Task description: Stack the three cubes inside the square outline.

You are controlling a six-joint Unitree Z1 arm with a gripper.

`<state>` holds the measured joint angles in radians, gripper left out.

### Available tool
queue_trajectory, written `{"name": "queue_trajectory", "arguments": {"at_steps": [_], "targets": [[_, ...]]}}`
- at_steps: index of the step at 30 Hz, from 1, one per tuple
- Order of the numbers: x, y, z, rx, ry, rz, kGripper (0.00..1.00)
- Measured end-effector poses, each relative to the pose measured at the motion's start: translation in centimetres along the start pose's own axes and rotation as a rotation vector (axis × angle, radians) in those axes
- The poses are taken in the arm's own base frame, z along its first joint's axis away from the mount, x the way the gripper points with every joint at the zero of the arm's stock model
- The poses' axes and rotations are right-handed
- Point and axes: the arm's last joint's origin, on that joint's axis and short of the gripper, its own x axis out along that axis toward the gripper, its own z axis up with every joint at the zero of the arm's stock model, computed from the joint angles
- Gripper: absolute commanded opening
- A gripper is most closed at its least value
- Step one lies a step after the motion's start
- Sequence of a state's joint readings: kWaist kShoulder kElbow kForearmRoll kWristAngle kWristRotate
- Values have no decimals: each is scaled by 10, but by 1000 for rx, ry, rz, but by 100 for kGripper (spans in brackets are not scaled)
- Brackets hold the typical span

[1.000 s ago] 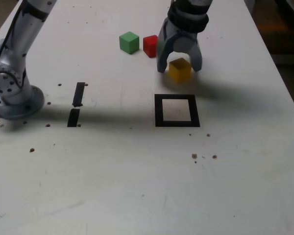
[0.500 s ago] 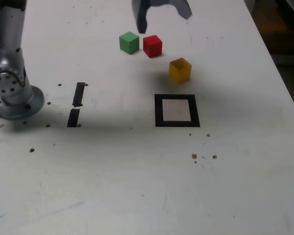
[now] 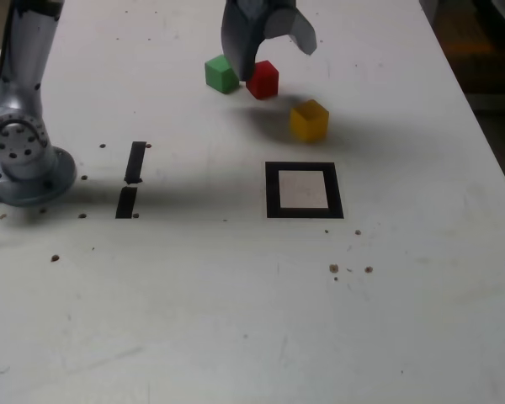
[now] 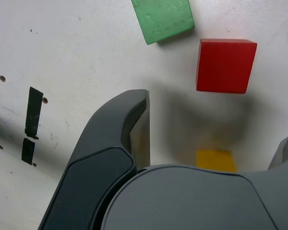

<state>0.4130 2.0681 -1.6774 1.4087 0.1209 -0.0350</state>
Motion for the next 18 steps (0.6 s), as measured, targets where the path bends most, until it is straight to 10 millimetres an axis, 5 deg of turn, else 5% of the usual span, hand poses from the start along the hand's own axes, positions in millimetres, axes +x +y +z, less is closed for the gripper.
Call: {"name": "queue_trajectory", "arguments": {"at_steps": [11,18], "targets": [[31,26,22,-27,12,-33,94],[42,32,31,-23,21,-59,84]]}}
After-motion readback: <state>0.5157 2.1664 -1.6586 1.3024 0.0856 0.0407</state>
